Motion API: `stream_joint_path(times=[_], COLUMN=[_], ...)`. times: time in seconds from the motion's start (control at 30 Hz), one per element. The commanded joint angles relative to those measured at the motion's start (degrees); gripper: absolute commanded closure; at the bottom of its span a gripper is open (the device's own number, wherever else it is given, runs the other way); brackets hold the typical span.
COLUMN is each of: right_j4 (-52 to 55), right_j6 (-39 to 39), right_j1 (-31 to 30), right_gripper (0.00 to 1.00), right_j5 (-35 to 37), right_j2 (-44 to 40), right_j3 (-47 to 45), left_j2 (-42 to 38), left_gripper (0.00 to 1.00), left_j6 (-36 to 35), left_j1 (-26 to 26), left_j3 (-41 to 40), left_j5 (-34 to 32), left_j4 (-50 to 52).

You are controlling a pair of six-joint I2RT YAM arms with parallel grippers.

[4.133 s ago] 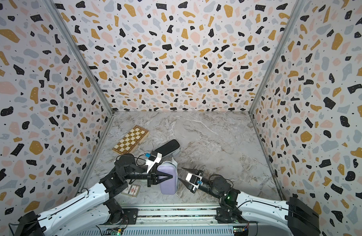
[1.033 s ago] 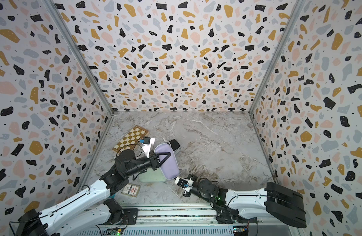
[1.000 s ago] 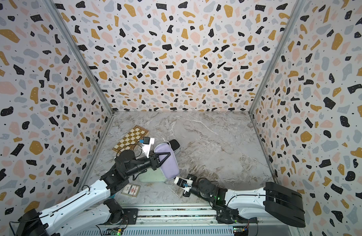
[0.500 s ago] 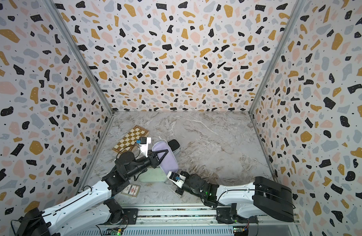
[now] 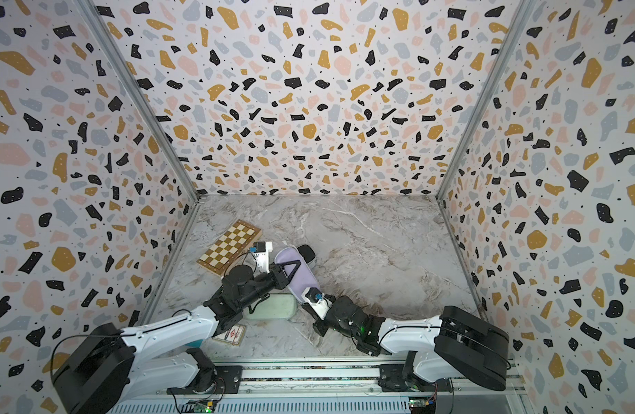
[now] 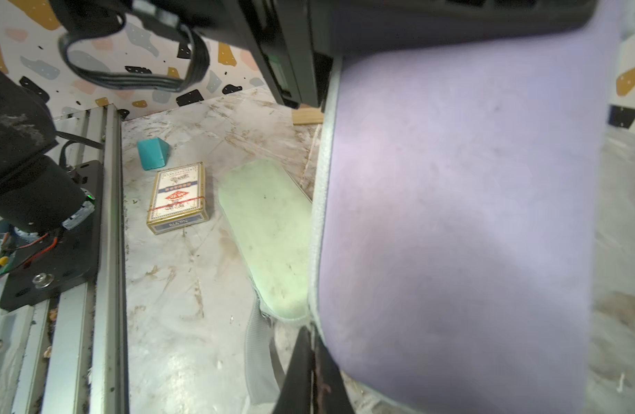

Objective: Put umbrellas into zippered umbrella sleeves
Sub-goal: Place the umbrella sleeve at the center of the board.

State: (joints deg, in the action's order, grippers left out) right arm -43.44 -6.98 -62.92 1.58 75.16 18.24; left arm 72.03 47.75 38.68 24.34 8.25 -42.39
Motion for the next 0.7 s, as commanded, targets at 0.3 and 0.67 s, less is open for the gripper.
stream_joint_path(times=[0.3, 0.67], right_j4=[-3.8, -3.0], right_j6=[-7.7, -8.1], right_j1=[7.5, 8.7], right_gripper=[1.00, 1.00], right_j5=[3.0, 2.9], right_j2=[2.5, 3.8], right_j3=[-4.3, -6.8], left_j2=[21.1, 23.8], left_gripper=[0.64, 0.37], left_j6=[-1.2, -4.8], left_j1=[2.5, 5.0], left_j3=[5.6, 7.4], left_j5=[-0.2, 1.4], left_j4=[-6.0, 7.4])
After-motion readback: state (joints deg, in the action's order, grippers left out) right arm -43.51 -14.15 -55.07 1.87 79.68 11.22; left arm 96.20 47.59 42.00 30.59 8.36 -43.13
